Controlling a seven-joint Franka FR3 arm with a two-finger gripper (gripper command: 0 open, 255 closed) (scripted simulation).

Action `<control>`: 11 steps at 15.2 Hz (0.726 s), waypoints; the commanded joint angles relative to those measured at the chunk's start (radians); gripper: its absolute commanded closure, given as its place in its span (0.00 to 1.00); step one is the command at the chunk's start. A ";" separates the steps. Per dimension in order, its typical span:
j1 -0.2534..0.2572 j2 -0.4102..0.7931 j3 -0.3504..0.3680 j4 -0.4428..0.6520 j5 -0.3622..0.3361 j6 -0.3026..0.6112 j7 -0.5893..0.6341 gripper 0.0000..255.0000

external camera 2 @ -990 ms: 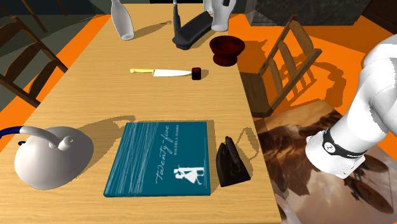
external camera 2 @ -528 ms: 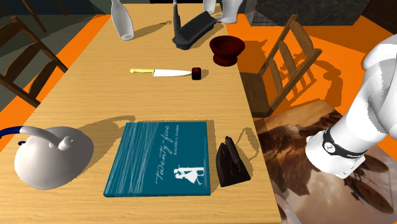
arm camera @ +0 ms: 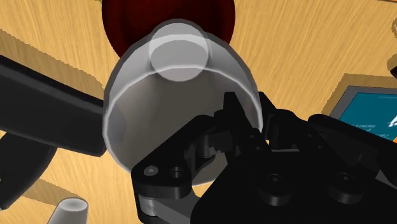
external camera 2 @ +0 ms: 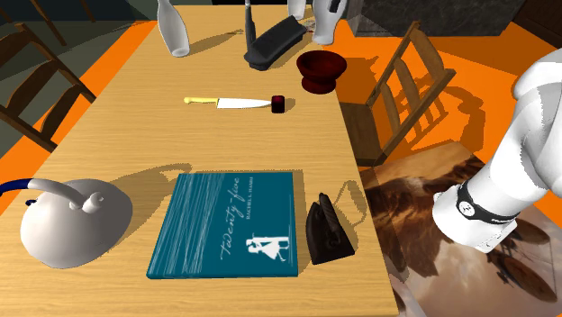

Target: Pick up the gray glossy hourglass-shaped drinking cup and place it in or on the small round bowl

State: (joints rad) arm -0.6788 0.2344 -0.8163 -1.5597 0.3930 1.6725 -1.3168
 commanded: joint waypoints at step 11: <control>0.012 0.012 0.009 -0.148 0.020 0.150 -0.043 1.00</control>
State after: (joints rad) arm -0.6665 0.2433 -0.8085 -1.6949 0.4089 1.8081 -1.3540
